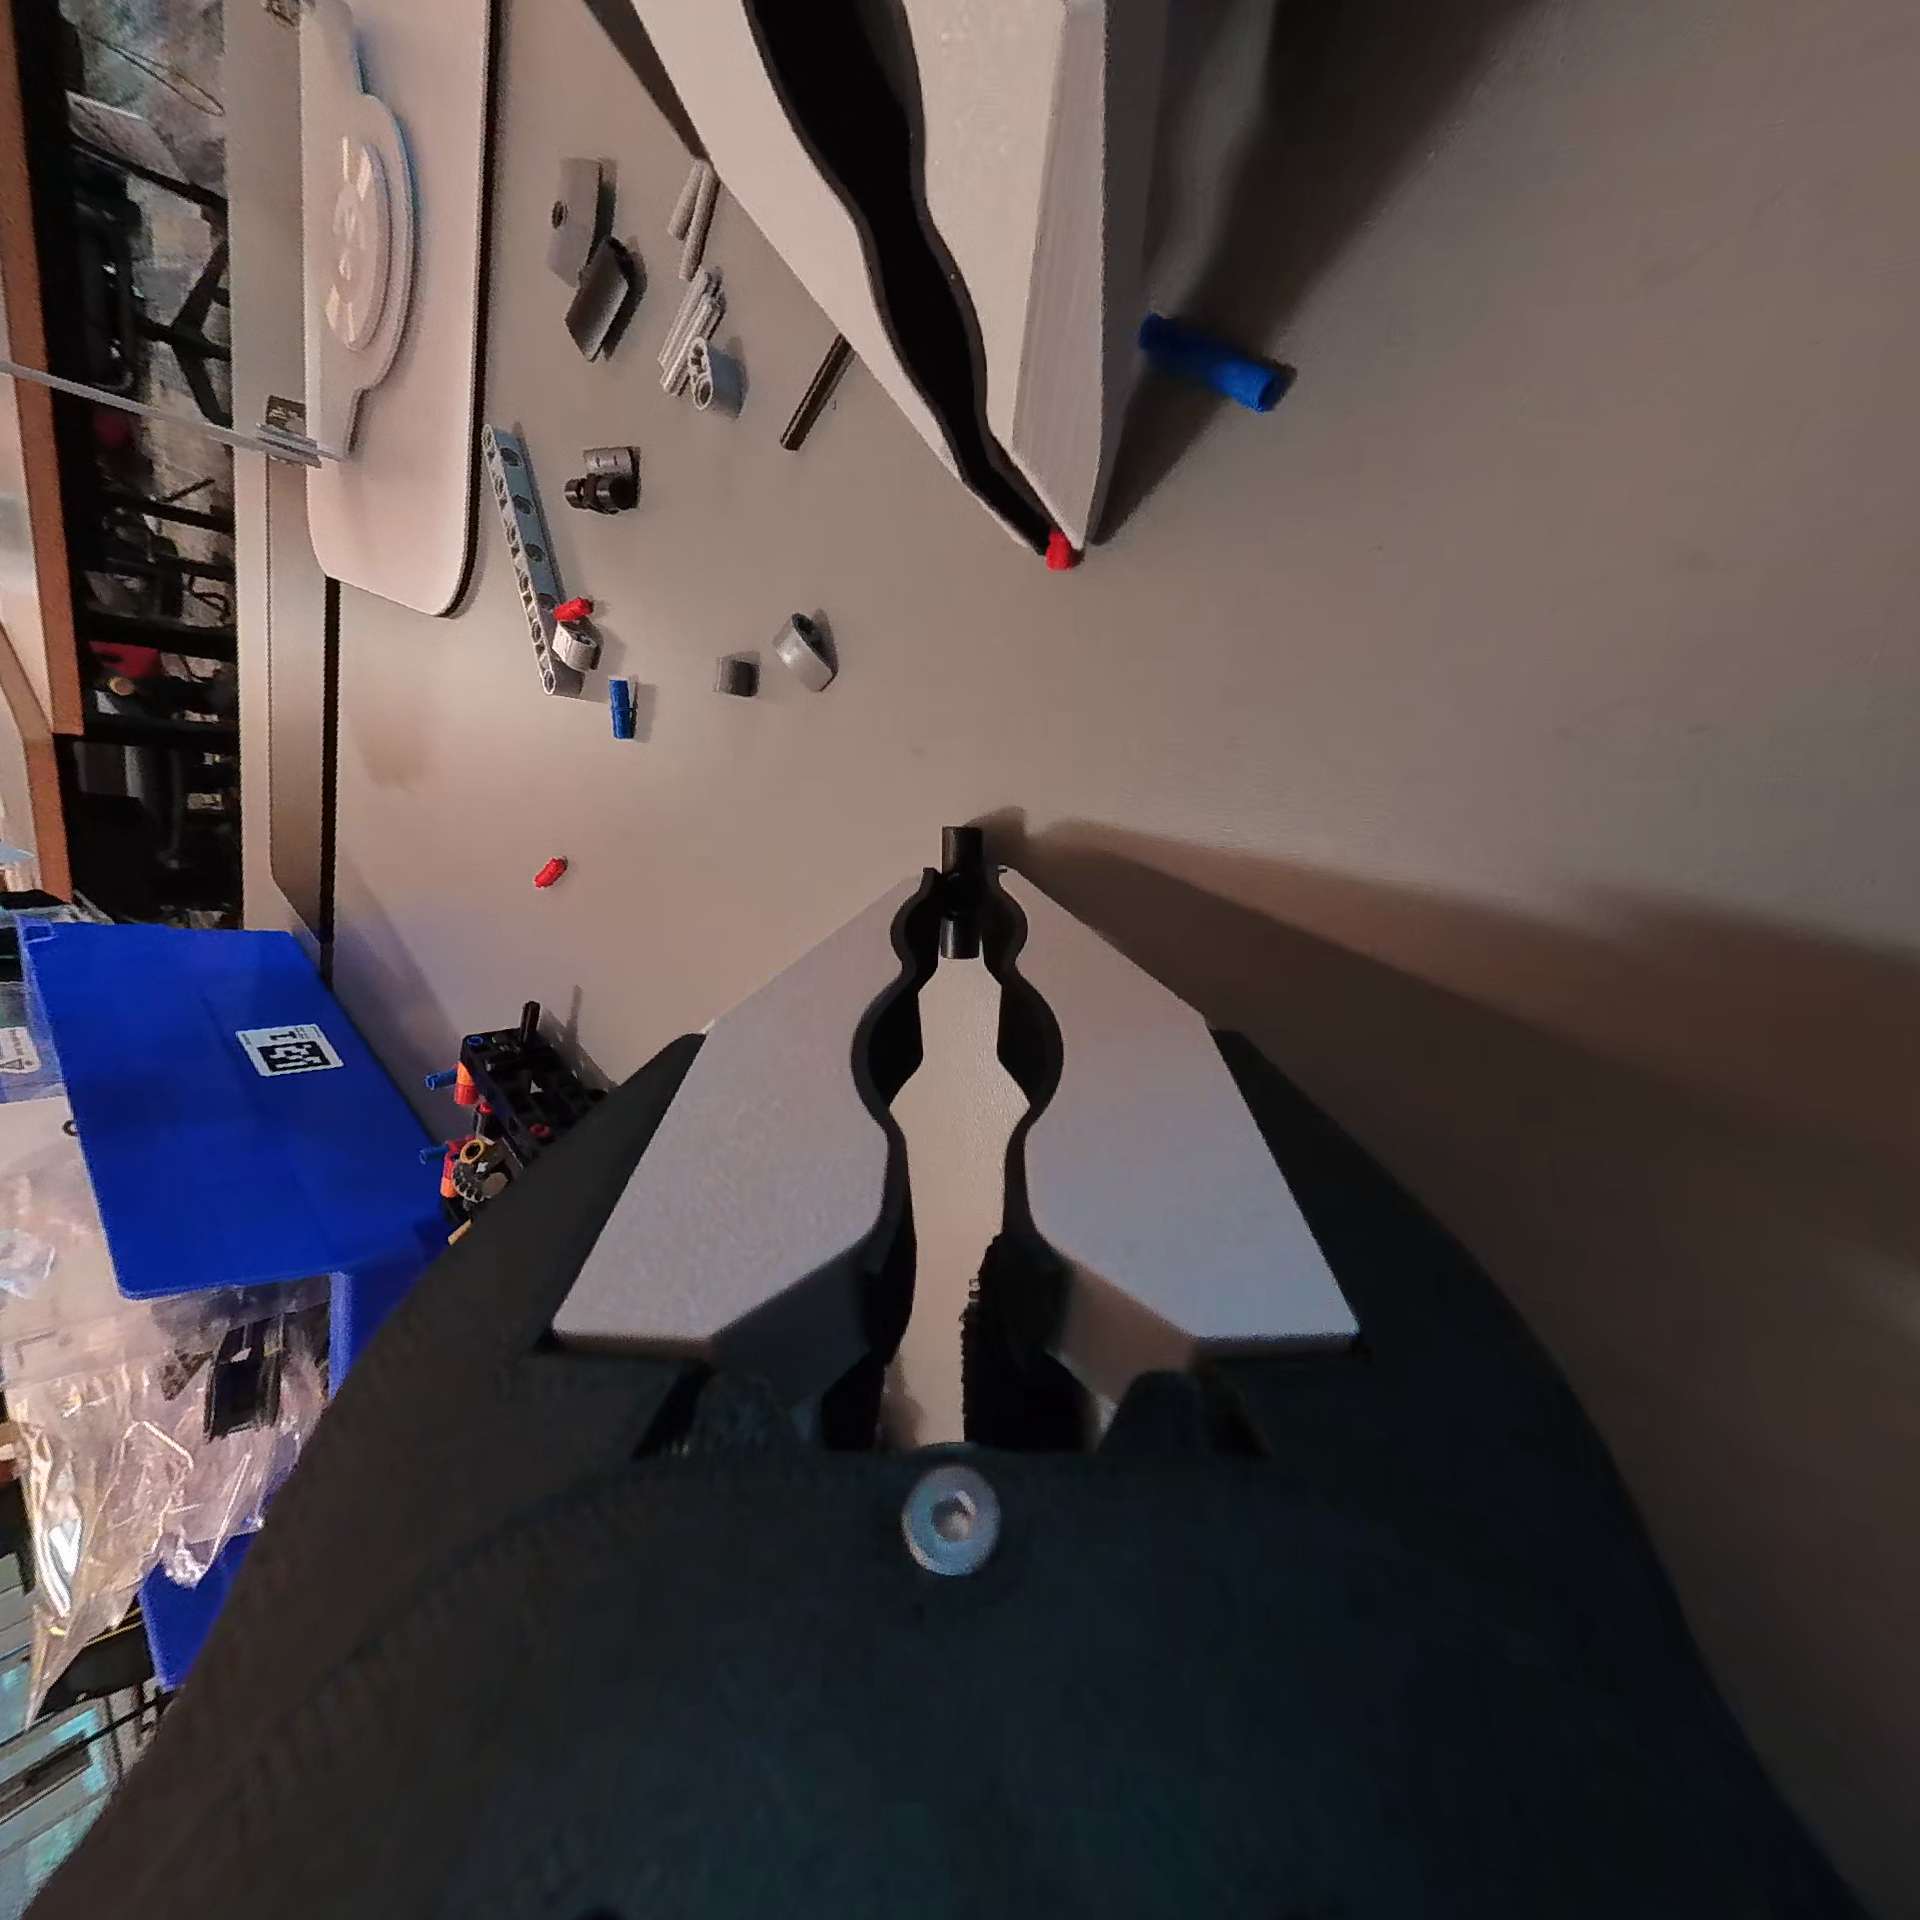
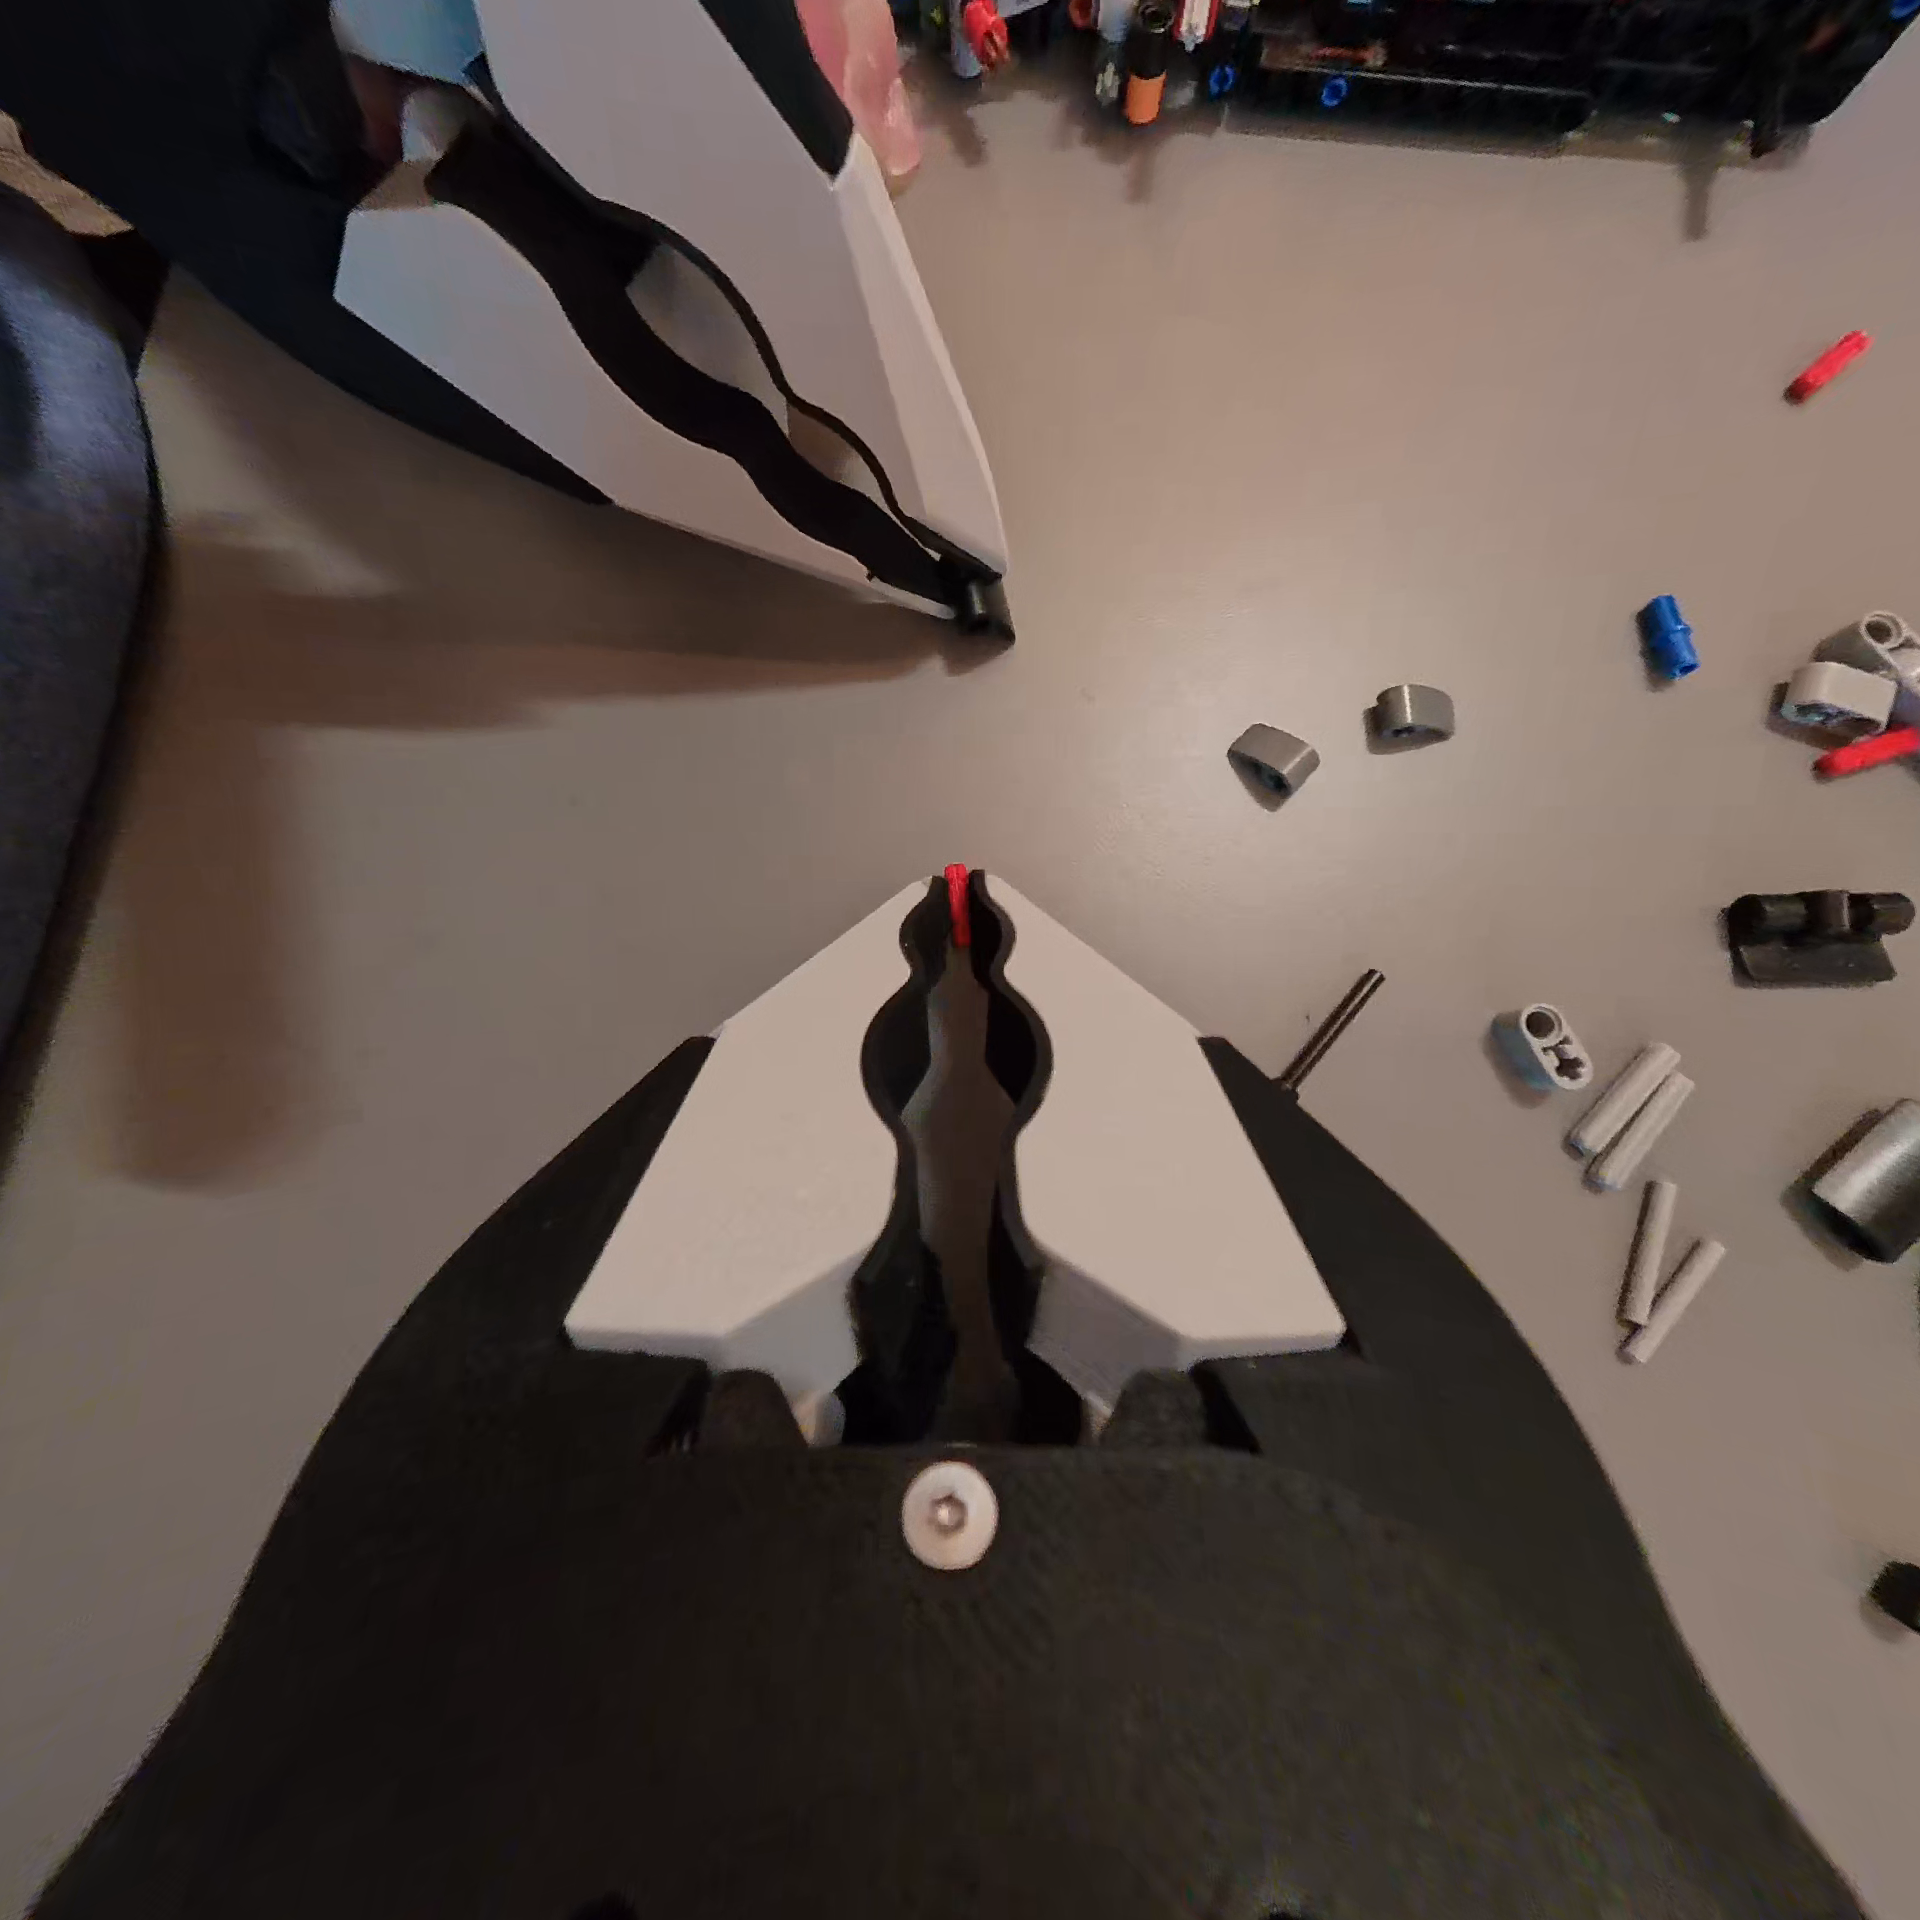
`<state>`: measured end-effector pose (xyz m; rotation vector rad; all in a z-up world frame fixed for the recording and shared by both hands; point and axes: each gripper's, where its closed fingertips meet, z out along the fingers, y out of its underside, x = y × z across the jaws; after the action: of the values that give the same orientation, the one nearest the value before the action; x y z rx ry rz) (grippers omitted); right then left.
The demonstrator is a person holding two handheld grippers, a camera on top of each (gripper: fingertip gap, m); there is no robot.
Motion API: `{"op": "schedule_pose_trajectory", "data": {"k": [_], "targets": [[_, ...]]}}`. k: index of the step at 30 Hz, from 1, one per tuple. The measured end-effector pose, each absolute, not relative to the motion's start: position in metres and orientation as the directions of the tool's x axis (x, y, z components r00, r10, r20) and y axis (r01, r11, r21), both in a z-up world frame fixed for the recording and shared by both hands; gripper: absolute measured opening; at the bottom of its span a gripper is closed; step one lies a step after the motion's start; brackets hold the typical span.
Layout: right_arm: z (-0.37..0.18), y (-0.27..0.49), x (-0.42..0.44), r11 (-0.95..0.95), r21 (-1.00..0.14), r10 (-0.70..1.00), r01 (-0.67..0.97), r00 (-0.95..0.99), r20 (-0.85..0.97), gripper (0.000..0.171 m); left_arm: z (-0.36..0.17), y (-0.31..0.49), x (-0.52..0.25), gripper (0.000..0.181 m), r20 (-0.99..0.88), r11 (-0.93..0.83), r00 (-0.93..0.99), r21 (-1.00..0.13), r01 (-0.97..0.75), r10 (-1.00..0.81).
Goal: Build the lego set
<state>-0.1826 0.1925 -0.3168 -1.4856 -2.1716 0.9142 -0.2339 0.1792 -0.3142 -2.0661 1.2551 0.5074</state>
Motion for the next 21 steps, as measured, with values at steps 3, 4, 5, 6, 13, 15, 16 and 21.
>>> {"op": "schedule_pose_trajectory", "data": {"k": [3, 4, 5, 6, 13, 15, 16, 21], "targets": [[-0.311, 0.190, -0.189, 0.228, -0.714, 0.929, 0.662, -0.368, -0.044, 0.001, -0.314, 0.180, -0.233, 0.005, -0.624, -0.318, 0.467, -0.342, -0.884, -0.627], [-0.307, 0.189, -0.193, 0.232, -0.727, 0.933, 0.646, -0.360, -0.023, 0.001, -0.314, 0.180, -0.233, 0.005, -0.622, -0.315, 0.468, -0.346, -0.884, -0.628], [-0.303, 0.188, -0.197, 0.240, -0.739, 0.936, 0.629, -0.351, 0.005, 0.001, -0.314, 0.180, -0.232, 0.005, -0.619, -0.314, 0.470, -0.351, -0.882, -0.630], [-0.300, 0.187, -0.200, 0.244, -0.750, 0.940, 0.615, -0.339, 0.028, 0.001, -0.314, 0.180, -0.232, 0.005, -0.616, -0.313, 0.471, -0.353, -0.882, -0.632], [-0.301, 0.181, -0.213, 0.400, -0.716, 0.911, 0.572, -0.333, 0.243, 0.000, -0.313, 0.181, -0.230, 0.006, -0.556, -0.338, 0.527, -0.411, -0.847, -0.643], [-0.301, 0.181, -0.215, 0.431, -0.708, 0.900, 0.559, -0.326, 0.290, 0.001, -0.313, 0.180, -0.228, 0.006, -0.547, -0.338, 0.532, -0.420, -0.842, -0.647], [-0.299, 0.181, -0.216, 0.452, -0.707, 0.890, 0.544, -0.323, 0.321, 0.000, -0.313, 0.180, -0.228, 0.006, -0.543, -0.339, 0.533, -0.421, -0.841, -0.649], [-0.305, 0.177, -0.218, 0.545, -0.654, 0.838, 0.524, -0.349, 0.419, 0.000, -0.313, 0.179, -0.227, 0.005, -0.533, -0.336, 0.533, -0.426, -0.840, -0.658]]}}
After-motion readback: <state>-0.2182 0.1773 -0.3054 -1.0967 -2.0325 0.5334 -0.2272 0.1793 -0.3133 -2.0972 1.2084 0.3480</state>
